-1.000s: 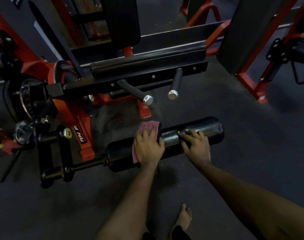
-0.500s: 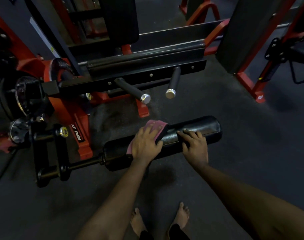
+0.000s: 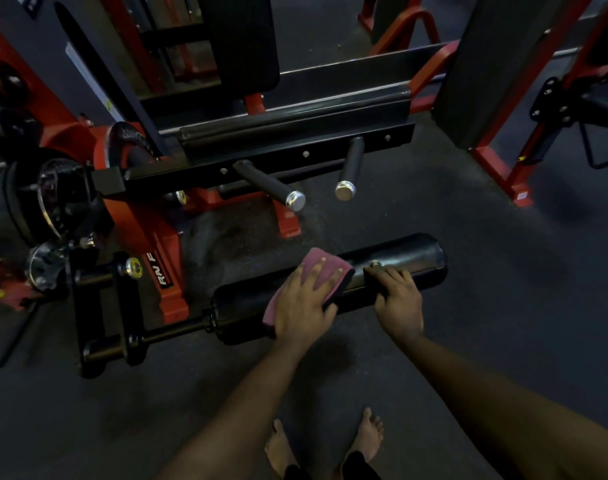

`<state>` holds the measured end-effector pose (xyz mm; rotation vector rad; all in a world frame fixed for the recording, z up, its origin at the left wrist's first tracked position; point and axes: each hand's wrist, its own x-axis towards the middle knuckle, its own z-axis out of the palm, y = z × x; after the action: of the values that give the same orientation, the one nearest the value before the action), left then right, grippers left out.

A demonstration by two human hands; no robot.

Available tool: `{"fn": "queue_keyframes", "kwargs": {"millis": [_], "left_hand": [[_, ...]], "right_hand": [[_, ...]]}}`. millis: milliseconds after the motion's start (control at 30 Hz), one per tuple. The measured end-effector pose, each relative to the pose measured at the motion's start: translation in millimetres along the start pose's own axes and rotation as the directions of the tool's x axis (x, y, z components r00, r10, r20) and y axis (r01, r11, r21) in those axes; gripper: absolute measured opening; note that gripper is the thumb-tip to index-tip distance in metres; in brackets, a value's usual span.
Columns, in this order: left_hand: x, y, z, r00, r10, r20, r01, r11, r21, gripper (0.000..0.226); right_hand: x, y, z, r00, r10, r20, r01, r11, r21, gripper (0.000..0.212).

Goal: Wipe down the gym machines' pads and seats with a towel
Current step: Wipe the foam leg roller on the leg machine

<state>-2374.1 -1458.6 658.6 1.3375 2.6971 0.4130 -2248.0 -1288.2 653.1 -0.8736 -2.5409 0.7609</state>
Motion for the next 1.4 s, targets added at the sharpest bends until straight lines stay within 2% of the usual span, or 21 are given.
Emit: {"fn": "queue_keyframes", "kwargs": {"millis": [100, 167, 233, 267, 333, 367, 433, 500, 567, 633, 700, 767, 900, 967, 1067, 1200, 1267, 1400], "left_hand": [[18, 13, -3, 0.996, -0.011, 0.091, 0.013, 1.000, -0.027, 0.074], [14, 5, -10, 0.994, 0.060, 0.091, -0.054, 0.996, -0.066, 0.070], [10, -11, -22, 0.992, 0.111, 0.062, -0.095, 0.971, -0.221, 0.063], [6, -22, -29, 0.997, 0.072, 0.036, -0.058, 0.951, -0.303, 0.058], [-5, -52, -39, 0.991, -0.125, -0.048, 0.097, 0.919, -0.382, 0.051], [-12, -69, -40, 0.968, -0.234, -0.092, 0.184, 0.908, -0.376, 0.049], [-26, -96, -39, 0.922, -0.368, -0.119, 0.316, 0.895, -0.315, 0.041], [-36, -108, -32, 0.910, -0.407, -0.085, 0.379, 0.895, -0.235, 0.036], [-43, -108, -25, 0.914, -0.398, -0.076, 0.380, 0.907, -0.179, 0.038], [-45, -106, -22, 0.916, -0.394, -0.082, 0.380, 0.914, -0.142, 0.041], [-48, -105, -21, 0.917, -0.391, -0.076, 0.382, 0.918, -0.108, 0.042], [-50, -105, -22, 0.916, -0.392, -0.087, 0.382, 0.918, -0.108, 0.042], [-50, -106, -18, 0.908, -0.409, -0.092, 0.395, 0.908, -0.137, 0.042], [-50, -106, -17, 0.904, -0.420, -0.082, 0.404, 0.901, -0.159, 0.043], [-51, -108, -18, 0.912, -0.405, -0.069, 0.392, 0.908, -0.150, 0.043], [-48, -104, -19, 0.903, -0.427, -0.049, 0.416, 0.897, -0.152, 0.045], [-46, -99, -19, 0.890, -0.451, -0.068, 0.437, 0.885, -0.157, 0.045], [-48, -96, -16, 0.881, -0.461, -0.102, 0.447, 0.884, -0.136, 0.045]], "right_hand": [[-3, 3, -7, 0.992, 0.124, 0.008, -0.124, 0.986, 0.112, 0.063], [-5, 2, -9, 0.988, 0.154, 0.019, -0.155, 0.982, 0.112, 0.057], [-4, -7, -6, 0.976, 0.216, -0.027, -0.211, 0.970, 0.117, 0.045], [-3, -17, -3, 0.964, 0.252, -0.081, -0.242, 0.963, 0.119, 0.037], [-6, -46, 9, 0.943, 0.265, -0.200, -0.247, 0.963, 0.111, 0.027], [-9, -65, 17, 0.942, 0.242, -0.231, -0.229, 0.970, 0.083, 0.031], [-19, -112, 40, 0.958, 0.217, -0.186, -0.220, 0.976, 0.002, 0.053], [-27, -151, 68, 0.966, 0.245, -0.085, -0.252, 0.964, -0.080, 0.076], [-25, -168, 93, 0.954, 0.298, -0.036, -0.300, 0.941, -0.156, 0.087], [-16, -166, 105, 0.939, 0.342, -0.032, -0.340, 0.914, -0.219, 0.083], [-13, -153, 105, 0.940, 0.340, -0.025, -0.337, 0.915, -0.222, 0.070], [-9, -135, 98, 0.956, 0.293, -0.016, -0.289, 0.932, -0.220, 0.061], [2, -95, 71, 0.985, 0.172, 0.025, -0.161, 0.957, -0.241, 0.056], [10, -86, 63, 0.984, 0.173, 0.049, -0.154, 0.952, -0.265, 0.054], [24, -85, 57, 0.966, 0.257, 0.032, -0.239, 0.932, -0.271, 0.051], [27, -105, 64, 0.896, 0.429, -0.110, -0.443, 0.880, -0.173, 0.051], [12, -116, 75, 0.921, 0.359, -0.152, -0.384, 0.902, -0.195, 0.053], [4, -77, 56, 0.988, 0.152, -0.031, -0.155, 0.955, -0.254, 0.058]]}}
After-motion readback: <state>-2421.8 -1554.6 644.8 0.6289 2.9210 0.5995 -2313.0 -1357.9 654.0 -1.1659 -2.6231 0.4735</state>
